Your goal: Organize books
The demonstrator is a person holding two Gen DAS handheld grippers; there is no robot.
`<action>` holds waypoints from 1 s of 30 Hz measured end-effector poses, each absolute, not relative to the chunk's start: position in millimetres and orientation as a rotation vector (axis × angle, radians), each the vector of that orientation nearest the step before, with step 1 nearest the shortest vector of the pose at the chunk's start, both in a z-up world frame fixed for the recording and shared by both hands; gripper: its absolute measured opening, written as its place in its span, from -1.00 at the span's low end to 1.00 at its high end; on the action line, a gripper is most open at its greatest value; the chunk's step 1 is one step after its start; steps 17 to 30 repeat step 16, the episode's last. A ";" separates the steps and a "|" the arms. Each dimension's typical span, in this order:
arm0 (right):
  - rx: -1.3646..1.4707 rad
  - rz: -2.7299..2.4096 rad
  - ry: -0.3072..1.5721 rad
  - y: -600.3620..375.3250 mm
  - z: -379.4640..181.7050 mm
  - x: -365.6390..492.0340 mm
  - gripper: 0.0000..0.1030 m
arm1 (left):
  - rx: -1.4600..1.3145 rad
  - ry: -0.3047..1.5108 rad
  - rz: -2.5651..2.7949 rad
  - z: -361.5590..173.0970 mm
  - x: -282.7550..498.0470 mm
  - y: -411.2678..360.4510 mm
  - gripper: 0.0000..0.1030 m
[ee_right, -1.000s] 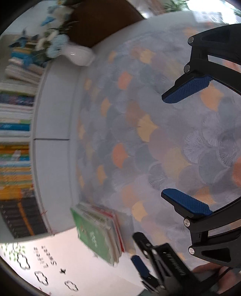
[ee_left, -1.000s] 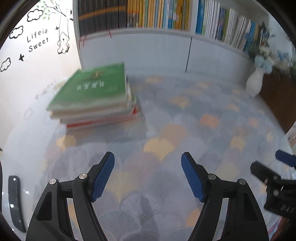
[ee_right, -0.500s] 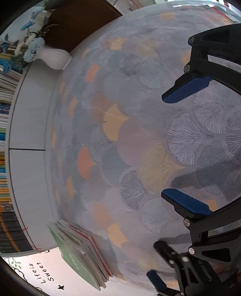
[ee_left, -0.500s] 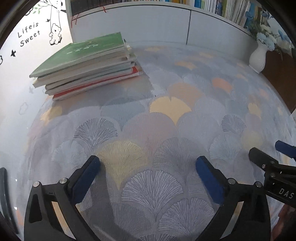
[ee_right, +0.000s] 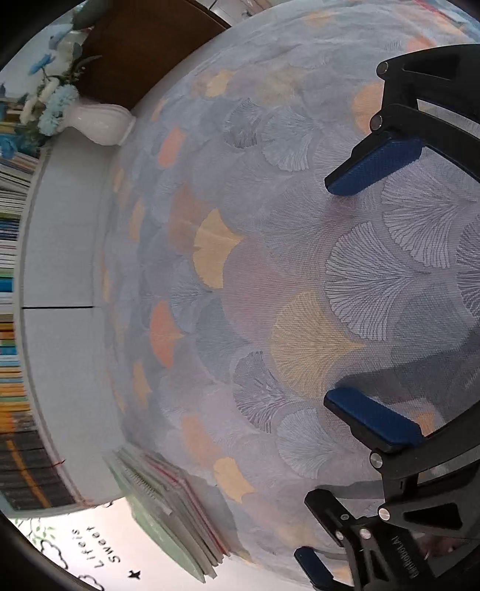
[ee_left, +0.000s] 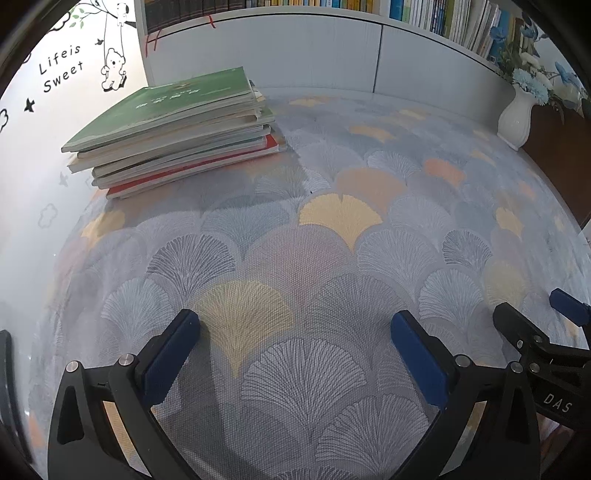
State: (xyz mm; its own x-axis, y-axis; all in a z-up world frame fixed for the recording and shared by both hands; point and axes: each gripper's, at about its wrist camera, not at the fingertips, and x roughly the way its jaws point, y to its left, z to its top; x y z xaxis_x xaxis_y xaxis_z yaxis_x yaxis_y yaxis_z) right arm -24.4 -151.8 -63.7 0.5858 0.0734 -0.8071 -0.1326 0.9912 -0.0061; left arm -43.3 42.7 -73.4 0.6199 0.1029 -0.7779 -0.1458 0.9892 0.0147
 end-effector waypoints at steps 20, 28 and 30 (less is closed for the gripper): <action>-0.060 0.114 0.923 -151.1 -62.9 -27.2 1.00 | -0.055 0.889 0.134 -73.9 -41.6 45.8 1.00; -0.060 0.114 0.923 -151.1 -62.9 -27.2 1.00 | -0.055 0.889 0.134 -73.9 -41.6 45.8 1.00; -0.060 0.114 0.923 -151.1 -62.9 -27.2 1.00 | -0.055 0.889 0.134 -73.9 -41.6 45.8 1.00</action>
